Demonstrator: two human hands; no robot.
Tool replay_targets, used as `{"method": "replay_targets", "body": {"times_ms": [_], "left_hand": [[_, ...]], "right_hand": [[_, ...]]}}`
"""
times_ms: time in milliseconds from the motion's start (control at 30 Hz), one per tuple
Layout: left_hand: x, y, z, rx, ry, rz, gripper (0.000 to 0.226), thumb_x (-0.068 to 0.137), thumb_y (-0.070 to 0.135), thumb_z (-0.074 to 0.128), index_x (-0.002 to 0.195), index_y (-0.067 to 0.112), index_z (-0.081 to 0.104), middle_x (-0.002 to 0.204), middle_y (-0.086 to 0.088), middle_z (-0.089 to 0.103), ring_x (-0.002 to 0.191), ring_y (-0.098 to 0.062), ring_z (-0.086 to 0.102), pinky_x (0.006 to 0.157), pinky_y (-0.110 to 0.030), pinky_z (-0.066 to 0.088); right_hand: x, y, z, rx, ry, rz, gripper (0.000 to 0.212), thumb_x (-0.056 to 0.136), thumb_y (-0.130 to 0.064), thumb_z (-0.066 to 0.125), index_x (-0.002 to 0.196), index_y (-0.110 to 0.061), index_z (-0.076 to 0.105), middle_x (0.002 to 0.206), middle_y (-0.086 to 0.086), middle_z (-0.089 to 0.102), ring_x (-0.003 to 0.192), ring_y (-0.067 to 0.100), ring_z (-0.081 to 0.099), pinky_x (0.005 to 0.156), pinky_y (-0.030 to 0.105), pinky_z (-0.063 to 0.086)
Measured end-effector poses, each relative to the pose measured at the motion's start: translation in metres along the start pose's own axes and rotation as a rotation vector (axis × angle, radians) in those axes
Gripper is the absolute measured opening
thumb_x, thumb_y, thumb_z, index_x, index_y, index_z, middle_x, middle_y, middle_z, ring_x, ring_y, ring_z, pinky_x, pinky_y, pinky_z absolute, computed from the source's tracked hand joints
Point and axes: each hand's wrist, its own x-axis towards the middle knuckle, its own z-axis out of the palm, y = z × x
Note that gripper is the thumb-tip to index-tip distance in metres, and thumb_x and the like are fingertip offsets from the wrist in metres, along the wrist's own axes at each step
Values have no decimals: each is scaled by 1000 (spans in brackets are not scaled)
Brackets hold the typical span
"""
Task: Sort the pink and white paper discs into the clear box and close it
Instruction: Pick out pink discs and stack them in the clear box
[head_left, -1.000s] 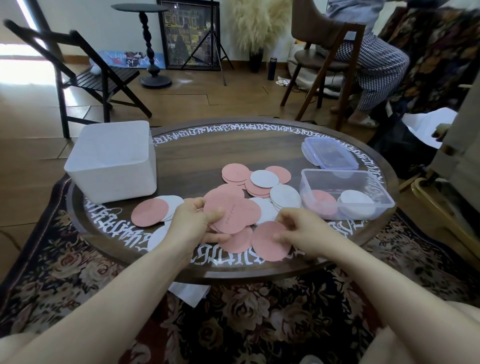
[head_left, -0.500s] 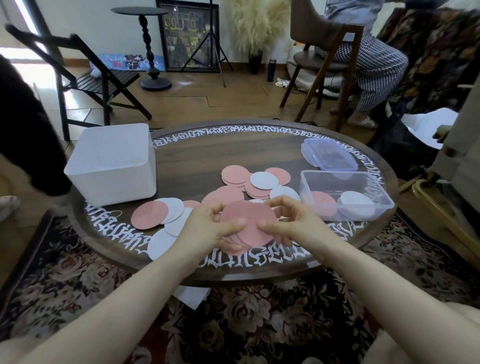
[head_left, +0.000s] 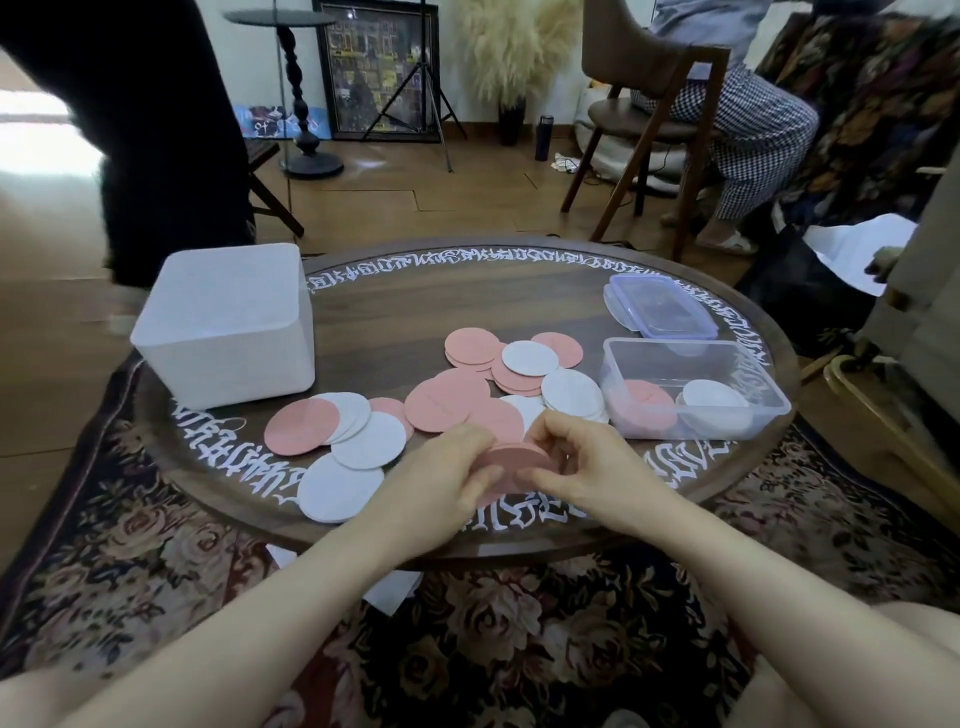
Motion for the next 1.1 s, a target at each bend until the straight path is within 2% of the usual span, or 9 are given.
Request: {"method": "replay_targets", "body": {"times_ms": [233, 333, 467, 533, 700, 800, 900, 967, 1100], "left_hand": [[-1, 1, 5, 12, -18, -19, 20, 95, 26, 50, 79, 23, 37, 77, 8, 41, 74, -14, 39, 63, -29, 27], [-1, 4, 5, -5, 32, -19, 26, 94, 23, 52, 74, 24, 36, 69, 8, 40, 71, -16, 39, 61, -30, 25], [1, 6, -3, -423, 141, -187, 21, 90, 17, 60, 71, 27, 56, 53, 6, 53, 55, -13, 50, 58, -30, 39], [1, 10, -7, -648, 134, -235, 18, 90, 13, 60, 76, 23, 62, 50, -2, 55, 45, -12, 47, 54, -29, 37], [1, 15, -10, -888, 89, -225, 3, 88, 17, 64, 89, 17, 67, 62, -10, 60, 51, -18, 48, 52, -25, 39], [0, 9, -16, -696, 63, -177, 35, 81, 30, 69, 114, 28, 59, 93, 3, 67, 84, -9, 61, 74, -20, 45], [-4, -5, -28, 90, -21, -94, 55, 82, 35, 67, 132, 34, 44, 122, 12, 54, 115, -8, 48, 92, -25, 38], [-5, -17, -32, 410, -106, -44, 60, 78, 43, 66, 134, 34, 44, 128, 11, 48, 120, -12, 41, 95, -28, 35], [-6, -29, -31, 382, -213, -70, 68, 69, 50, 63, 133, 34, 48, 129, 12, 48, 122, -11, 39, 97, -28, 33]], "right_hand": [[-2, -1, -2, -31, -45, 4, 16, 78, -9, 71, 81, -17, 57, 71, -1, 57, 60, 3, 44, 57, 20, 37], [-1, -1, -8, 12, -33, 45, 17, 78, -9, 71, 81, -18, 57, 65, -12, 55, 57, 4, 47, 55, 21, 39], [2, -11, -18, 354, 25, 127, 14, 82, -4, 70, 84, -9, 57, 62, -3, 61, 51, 15, 54, 43, 22, 43], [1, -17, -19, 504, 31, 150, 11, 83, -2, 67, 86, -5, 57, 64, 3, 63, 48, 15, 55, 41, 19, 41], [2, -25, -22, 545, 51, 171, 13, 83, -1, 66, 86, -7, 56, 63, 3, 61, 45, 14, 51, 40, 17, 36], [8, -23, -50, 495, 201, 213, 16, 82, -1, 68, 85, -13, 57, 67, 6, 59, 41, 10, 45, 39, 16, 33], [11, -10, -91, 374, 403, 276, 18, 82, -5, 70, 88, -17, 58, 69, 7, 60, 43, 9, 42, 39, 15, 31], [10, 3, -114, 209, 517, 298, 20, 81, -9, 72, 92, -18, 57, 67, 8, 59, 44, 9, 44, 41, 16, 35], [8, 30, -134, -124, 619, 348, 25, 78, -17, 75, 95, -19, 57, 76, 14, 66, 64, 20, 54, 67, 35, 46]]}}
